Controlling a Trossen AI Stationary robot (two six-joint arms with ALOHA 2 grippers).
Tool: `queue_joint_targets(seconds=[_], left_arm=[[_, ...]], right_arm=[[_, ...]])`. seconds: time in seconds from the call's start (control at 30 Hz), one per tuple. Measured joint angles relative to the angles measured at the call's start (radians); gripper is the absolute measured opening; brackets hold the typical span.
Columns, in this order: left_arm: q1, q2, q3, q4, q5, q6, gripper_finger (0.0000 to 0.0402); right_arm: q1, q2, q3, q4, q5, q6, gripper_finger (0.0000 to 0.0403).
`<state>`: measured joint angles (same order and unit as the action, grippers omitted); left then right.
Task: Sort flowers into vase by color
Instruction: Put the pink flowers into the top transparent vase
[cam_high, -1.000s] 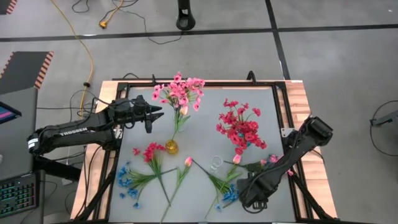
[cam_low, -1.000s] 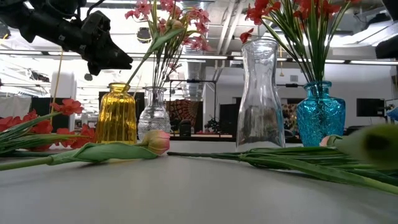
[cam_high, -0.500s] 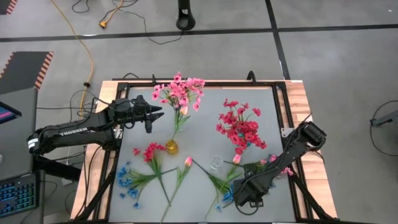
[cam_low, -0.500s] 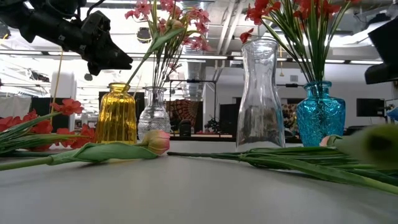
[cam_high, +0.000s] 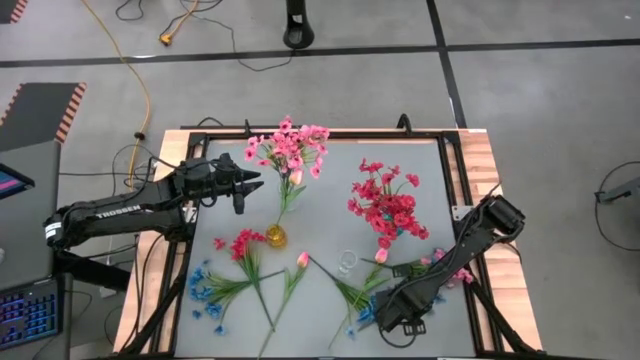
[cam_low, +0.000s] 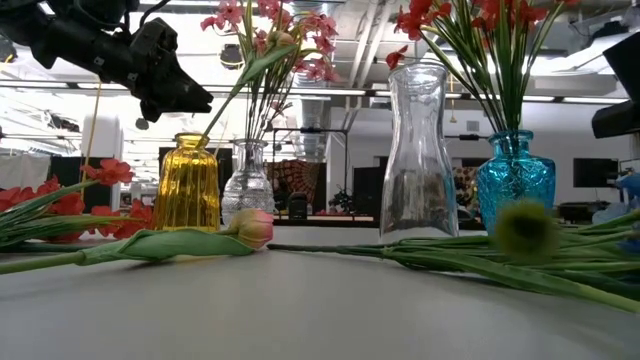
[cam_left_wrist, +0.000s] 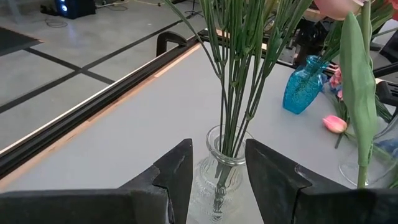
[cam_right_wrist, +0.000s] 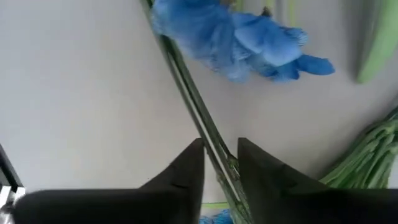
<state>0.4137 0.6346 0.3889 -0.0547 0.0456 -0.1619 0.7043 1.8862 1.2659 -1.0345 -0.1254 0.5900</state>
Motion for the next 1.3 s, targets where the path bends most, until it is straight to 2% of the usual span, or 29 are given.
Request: queue_joint_targets(seconds=[0.3, 0.4, 0.57, 0.93, 1.3], left_arm=[[0.000, 0.000, 0.000, 0.000, 0.000, -0.001, 0.0135], [0.000, 0.000, 0.000, 0.000, 0.000, -0.008, 0.0135], [0.000, 0.000, 0.000, 0.000, 0.000, -0.009, 0.0135], [0.000, 0.000, 0.000, 0.000, 0.000, -0.011, 0.0135], [0.000, 0.000, 0.000, 0.000, 0.000, -0.011, 0.0135]], right_arm=[[0.000, 0.000, 0.000, -0.002, -0.074, 0.004, 0.0016], [0.000, 0.000, 0.005, -0.015, -0.111, 0.004, 0.0017], [0.000, -0.001, 0.079, -0.099, -0.114, -0.013, 0.0020], [-0.001, -0.002, 0.396, -0.387, -0.112, -0.024, 0.0018], [-0.056, -0.002, 0.713, -0.535, -0.101, -0.023, 0.0018]])
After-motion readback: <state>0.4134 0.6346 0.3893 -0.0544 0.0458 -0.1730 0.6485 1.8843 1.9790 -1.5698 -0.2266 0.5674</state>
